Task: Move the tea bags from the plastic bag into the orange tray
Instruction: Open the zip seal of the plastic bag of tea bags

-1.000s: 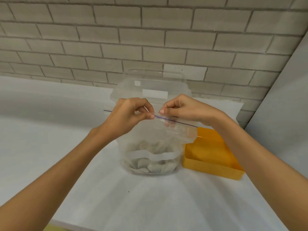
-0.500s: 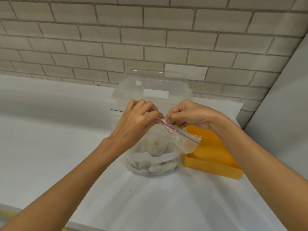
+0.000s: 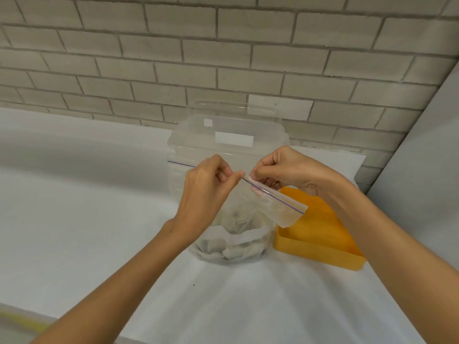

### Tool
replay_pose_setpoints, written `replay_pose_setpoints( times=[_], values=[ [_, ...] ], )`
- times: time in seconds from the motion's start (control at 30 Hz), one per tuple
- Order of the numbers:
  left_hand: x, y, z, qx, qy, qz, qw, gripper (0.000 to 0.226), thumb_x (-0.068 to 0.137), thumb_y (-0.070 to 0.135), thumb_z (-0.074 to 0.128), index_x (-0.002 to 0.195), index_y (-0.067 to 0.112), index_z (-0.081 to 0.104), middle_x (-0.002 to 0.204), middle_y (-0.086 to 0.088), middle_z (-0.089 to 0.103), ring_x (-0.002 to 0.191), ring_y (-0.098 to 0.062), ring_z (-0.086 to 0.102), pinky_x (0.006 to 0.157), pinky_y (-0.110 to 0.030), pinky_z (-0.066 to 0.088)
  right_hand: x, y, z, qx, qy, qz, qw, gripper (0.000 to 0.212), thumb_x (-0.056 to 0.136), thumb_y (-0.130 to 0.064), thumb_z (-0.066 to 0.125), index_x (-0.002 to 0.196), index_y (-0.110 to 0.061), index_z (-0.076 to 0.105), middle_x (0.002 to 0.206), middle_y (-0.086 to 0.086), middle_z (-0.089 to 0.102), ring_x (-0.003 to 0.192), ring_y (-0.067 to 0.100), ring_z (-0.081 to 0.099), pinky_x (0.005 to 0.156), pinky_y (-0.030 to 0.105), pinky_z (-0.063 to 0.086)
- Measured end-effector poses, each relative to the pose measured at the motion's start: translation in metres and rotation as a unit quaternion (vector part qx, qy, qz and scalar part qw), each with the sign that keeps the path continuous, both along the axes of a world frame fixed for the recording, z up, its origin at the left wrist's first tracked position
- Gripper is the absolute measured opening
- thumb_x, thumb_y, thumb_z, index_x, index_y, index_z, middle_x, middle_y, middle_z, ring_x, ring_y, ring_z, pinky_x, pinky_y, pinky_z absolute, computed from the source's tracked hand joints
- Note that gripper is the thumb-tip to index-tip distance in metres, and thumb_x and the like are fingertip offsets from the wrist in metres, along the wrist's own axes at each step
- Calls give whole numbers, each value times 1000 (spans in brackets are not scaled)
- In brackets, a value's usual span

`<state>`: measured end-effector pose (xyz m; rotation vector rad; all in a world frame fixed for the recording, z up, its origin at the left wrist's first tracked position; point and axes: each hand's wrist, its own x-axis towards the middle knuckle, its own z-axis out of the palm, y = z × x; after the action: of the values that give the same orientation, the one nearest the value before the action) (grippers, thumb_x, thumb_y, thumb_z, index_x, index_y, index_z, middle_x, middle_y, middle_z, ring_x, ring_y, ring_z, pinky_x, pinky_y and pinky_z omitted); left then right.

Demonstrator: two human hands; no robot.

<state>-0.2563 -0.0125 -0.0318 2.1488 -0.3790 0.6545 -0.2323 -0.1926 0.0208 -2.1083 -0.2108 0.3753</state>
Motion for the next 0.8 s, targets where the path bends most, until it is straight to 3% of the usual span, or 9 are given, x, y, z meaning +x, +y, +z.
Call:
replay_pose_setpoints(
  times=[0.07, 0.13, 0.27, 0.4, 0.53, 0.67, 0.8],
  values=[
    [-7, -9, 4, -190, 214, -21, 958, 36, 84, 42, 69, 75, 7, 67, 64, -4, 67, 57, -9, 64, 57, -18, 51, -1, 1, -4, 14, 15, -1, 1000, 17, 85, -13, 64, 88, 2, 73, 76, 11, 71, 65, 12, 62, 62, 23, 49],
    [-8, -15, 4, -309, 319, -52, 894, 37, 83, 37, 71, 78, 1, 70, 68, -11, 71, 60, -13, 69, 58, -20, 56, -2, 3, -10, 45, 39, -6, 998, 17, 86, -11, 64, 90, 4, 70, 73, 8, 68, 64, 12, 59, 62, 22, 49],
    [-11, -17, 0, -443, 374, -90, 810, 28, 82, 15, 73, 90, -11, 67, 75, -19, 70, 67, -20, 72, 65, -22, 59, -2, 5, -19, 69, 39, -25, 997, 11, 84, -7, 65, 86, 2, 70, 66, 4, 61, 59, 9, 54, 60, 20, 45],
    [-17, -14, -6, -493, 390, -121, 768, 20, 81, 3, 70, 94, -12, 66, 84, -23, 72, 74, -23, 73, 71, -24, 60, -5, 8, -25, 34, 0, -32, 999, 12, 82, -6, 63, 76, 2, 69, 63, 10, 54, 58, 15, 46, 55, 23, 40],
    [-16, -13, -7, -499, 390, -109, 766, 16, 83, -4, 66, 95, -14, 64, 87, -25, 71, 77, -25, 73, 70, -23, 59, -7, 13, -33, 1, -54, -25, 998, 19, 84, -9, 57, 68, -6, 67, 62, 7, 54, 62, 17, 47, 63, 34, 39],
    [-12, -15, -4, -435, 363, -64, 822, 9, 86, -2, 61, 89, -10, 64, 86, -27, 71, 78, -28, 73, 67, -24, 59, -10, 19, -35, -76, -146, -20, 986, 14, 85, -16, 58, 78, -14, 69, 66, -9, 64, 63, 3, 55, 59, 20, 44],
    [-10, -9, -1, -336, 360, -61, 868, 12, 88, 8, 64, 80, 0, 63, 78, -20, 71, 72, -26, 73, 62, -24, 58, -6, 13, -37, -66, -137, 13, 988, 10, 83, -28, 71, 80, -18, 71, 65, -1, 66, 62, 8, 58, 64, 32, 49]
  ],
)
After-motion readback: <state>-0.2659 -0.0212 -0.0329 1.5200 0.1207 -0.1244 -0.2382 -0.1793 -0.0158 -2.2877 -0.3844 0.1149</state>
